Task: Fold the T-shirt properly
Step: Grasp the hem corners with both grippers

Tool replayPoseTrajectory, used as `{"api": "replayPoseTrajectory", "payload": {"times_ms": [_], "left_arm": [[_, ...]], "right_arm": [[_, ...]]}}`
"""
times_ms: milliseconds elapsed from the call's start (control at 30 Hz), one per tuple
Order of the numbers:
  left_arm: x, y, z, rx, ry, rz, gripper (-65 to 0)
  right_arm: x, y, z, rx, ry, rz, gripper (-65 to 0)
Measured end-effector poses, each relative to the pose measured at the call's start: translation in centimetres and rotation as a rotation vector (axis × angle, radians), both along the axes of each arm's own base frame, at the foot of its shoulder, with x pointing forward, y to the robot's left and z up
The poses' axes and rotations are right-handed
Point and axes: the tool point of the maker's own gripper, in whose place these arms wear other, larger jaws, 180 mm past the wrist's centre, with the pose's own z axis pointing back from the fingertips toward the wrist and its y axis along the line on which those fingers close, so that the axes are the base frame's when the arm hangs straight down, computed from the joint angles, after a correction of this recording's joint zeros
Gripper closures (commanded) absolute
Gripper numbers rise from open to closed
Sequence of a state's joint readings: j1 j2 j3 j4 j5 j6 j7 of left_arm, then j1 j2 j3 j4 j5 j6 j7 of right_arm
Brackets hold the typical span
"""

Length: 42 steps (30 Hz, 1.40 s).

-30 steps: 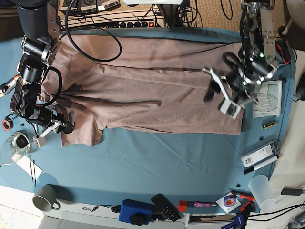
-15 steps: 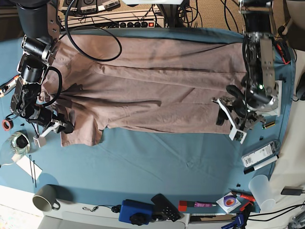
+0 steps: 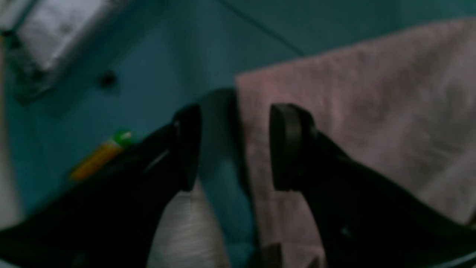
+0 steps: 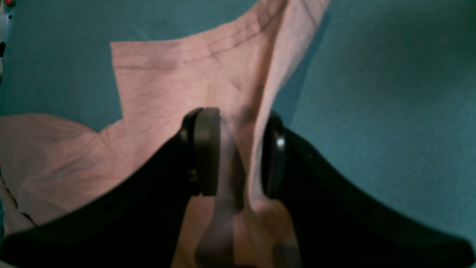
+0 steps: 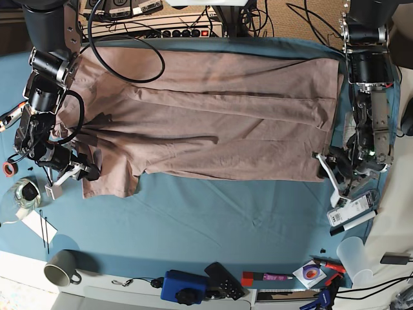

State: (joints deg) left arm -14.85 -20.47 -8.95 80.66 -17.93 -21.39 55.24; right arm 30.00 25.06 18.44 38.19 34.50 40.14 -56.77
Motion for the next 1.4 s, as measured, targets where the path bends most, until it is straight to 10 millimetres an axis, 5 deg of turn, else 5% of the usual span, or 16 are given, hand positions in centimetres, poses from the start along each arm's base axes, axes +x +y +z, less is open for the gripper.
{"api": "replayPoseTrajectory", "payload": {"times_ms": [133,333,567,667,767,1067,1200,1400], "left_arm": [[-0.7,0.3,-2.3,-0.023,0.055,0.023,-30.0],[-0.7,0.1,-3.0,-0.067,0.057,0.018,-29.4],[-0.7,-1.8,-2.6,-0.205,0.055,0.022,-18.0],[-0.7,-2.3,-2.4,-0.243,0.056,0.024,-14.2],[-0.8,-2.6,-2.4,-0.266,0.06,0.023,-0.3],[-1.2,-2.7,-2.2,-0.282,0.126,0.048,0.0],[-0.3,-3.5,0.1,-0.293,0.116,0.008,0.0],[-0.6,-3.9,1.8,-0.255,0.13,-0.027,0.0]], "right_arm": [[0.0,0.0,0.0,0.001,0.002,0.002,-19.1],[-0.1,0.0,0.0,0.001,0.005,0.003,-19.1],[-0.5,0.1,-0.3,-0.002,0.029,0.015,-1.2],[-0.5,0.1,-0.3,-0.002,0.031,0.016,0.0],[-0.5,0.1,-0.3,-0.002,0.03,0.016,0.0],[0.9,-0.5,2.4,-0.107,-0.056,0.041,0.0],[2.2,-0.6,5.0,-0.145,-0.132,0.056,0.0],[1.6,0.7,5.6,-0.072,-0.118,0.091,0.0]]}}
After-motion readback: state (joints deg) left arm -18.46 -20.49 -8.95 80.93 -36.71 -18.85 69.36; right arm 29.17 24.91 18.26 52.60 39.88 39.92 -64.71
